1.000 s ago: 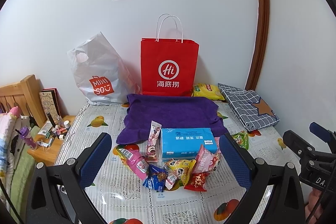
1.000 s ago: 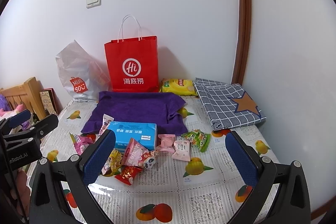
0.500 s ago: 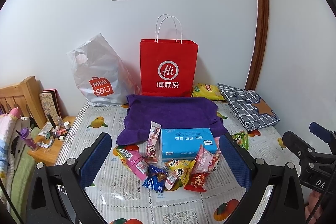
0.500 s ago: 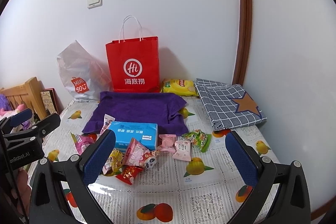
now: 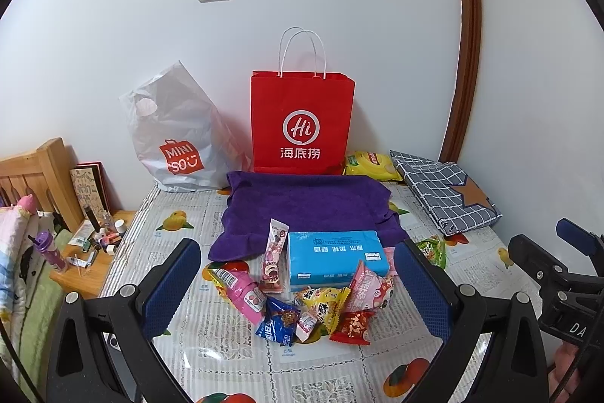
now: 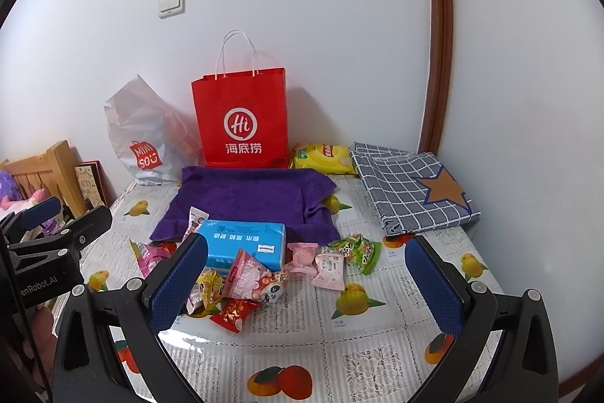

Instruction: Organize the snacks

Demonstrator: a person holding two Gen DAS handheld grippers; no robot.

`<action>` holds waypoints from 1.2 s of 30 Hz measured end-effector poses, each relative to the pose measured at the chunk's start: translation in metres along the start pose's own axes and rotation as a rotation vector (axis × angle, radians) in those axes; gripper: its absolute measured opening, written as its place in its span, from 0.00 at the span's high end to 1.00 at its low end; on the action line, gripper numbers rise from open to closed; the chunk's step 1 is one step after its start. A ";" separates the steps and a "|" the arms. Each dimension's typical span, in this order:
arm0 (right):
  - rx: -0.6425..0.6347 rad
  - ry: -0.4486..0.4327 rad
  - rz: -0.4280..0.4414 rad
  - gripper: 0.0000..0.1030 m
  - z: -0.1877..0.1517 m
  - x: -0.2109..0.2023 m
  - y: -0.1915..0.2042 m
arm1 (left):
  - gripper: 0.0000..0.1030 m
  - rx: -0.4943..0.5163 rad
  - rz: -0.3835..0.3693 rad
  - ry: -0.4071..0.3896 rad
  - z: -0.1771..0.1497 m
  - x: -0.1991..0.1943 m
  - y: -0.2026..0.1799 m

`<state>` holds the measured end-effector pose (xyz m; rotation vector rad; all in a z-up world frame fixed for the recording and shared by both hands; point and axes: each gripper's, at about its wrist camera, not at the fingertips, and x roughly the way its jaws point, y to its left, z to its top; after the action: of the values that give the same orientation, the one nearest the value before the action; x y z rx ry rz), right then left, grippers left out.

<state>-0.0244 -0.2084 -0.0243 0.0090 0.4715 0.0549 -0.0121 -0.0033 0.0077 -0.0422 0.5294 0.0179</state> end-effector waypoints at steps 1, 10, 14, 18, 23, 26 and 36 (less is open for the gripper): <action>0.001 -0.002 0.001 0.00 0.000 0.000 0.000 | 0.01 0.000 0.000 -0.001 0.000 0.000 0.000; 0.001 -0.005 0.005 0.00 -0.002 -0.001 0.002 | 0.01 -0.004 -0.006 0.000 -0.001 0.000 0.000; -0.004 -0.006 0.005 0.00 -0.002 -0.001 0.002 | 0.01 -0.002 -0.004 0.001 -0.001 0.000 -0.001; -0.004 -0.002 0.009 0.00 -0.004 0.000 0.003 | 0.00 -0.004 -0.004 0.003 -0.002 0.000 0.000; -0.009 0.009 0.010 0.00 -0.007 0.007 -0.001 | 0.01 -0.007 0.000 0.029 -0.006 0.009 0.003; -0.003 0.006 -0.005 0.00 -0.012 0.014 -0.007 | 0.00 -0.009 0.001 0.057 -0.010 0.022 0.007; 0.030 0.040 -0.061 0.00 -0.032 0.063 -0.044 | 0.01 -0.008 0.030 0.179 -0.034 0.087 0.026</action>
<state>0.0191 -0.2489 -0.0826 0.0230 0.5122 -0.0124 0.0453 0.0216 -0.0662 -0.0442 0.7091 0.0460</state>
